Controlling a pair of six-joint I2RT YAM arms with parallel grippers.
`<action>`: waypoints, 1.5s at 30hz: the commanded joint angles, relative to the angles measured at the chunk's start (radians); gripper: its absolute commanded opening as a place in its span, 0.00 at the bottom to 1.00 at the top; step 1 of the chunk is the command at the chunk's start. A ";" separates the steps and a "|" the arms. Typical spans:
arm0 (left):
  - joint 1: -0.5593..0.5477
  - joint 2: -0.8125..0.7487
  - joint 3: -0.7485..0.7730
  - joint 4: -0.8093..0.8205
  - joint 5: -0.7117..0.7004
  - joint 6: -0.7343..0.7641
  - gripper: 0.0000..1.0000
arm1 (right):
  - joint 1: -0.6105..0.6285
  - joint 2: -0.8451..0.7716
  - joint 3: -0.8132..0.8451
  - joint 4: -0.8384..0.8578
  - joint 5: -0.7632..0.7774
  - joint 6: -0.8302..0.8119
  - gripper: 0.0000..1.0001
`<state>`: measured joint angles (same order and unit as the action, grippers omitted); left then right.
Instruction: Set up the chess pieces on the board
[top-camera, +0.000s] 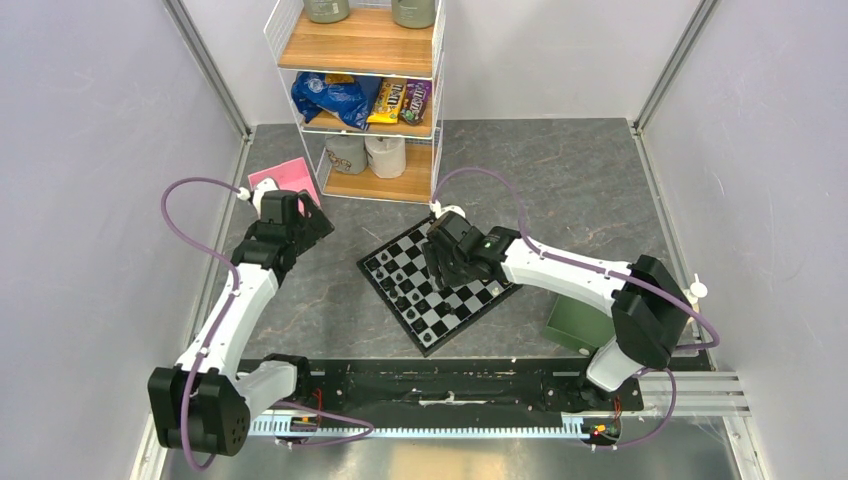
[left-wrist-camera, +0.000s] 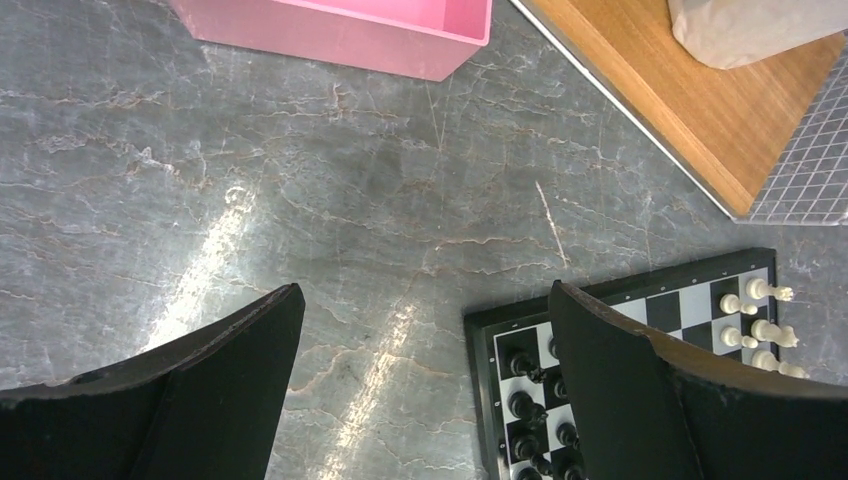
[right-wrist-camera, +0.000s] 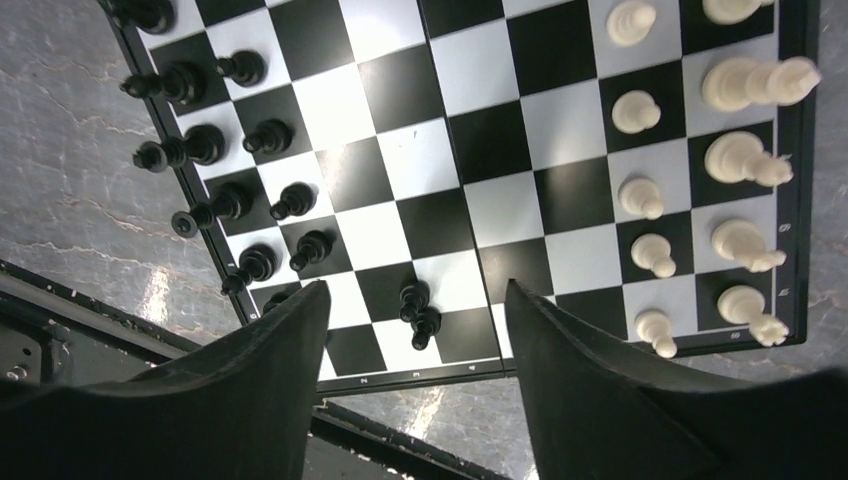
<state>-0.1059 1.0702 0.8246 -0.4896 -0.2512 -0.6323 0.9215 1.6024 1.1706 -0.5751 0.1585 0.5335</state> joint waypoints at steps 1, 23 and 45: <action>0.007 -0.007 0.020 0.079 0.016 0.003 1.00 | 0.021 0.003 -0.015 -0.020 -0.009 0.023 0.70; 0.007 0.006 -0.015 0.102 0.027 0.030 1.00 | 0.082 0.117 0.021 -0.064 -0.020 0.006 0.41; 0.007 0.019 -0.013 0.103 0.024 0.038 1.00 | 0.082 0.142 0.035 -0.062 0.008 -0.005 0.31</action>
<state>-0.1059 1.0840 0.8120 -0.4229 -0.2153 -0.6201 0.9989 1.7359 1.1637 -0.6445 0.1379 0.5377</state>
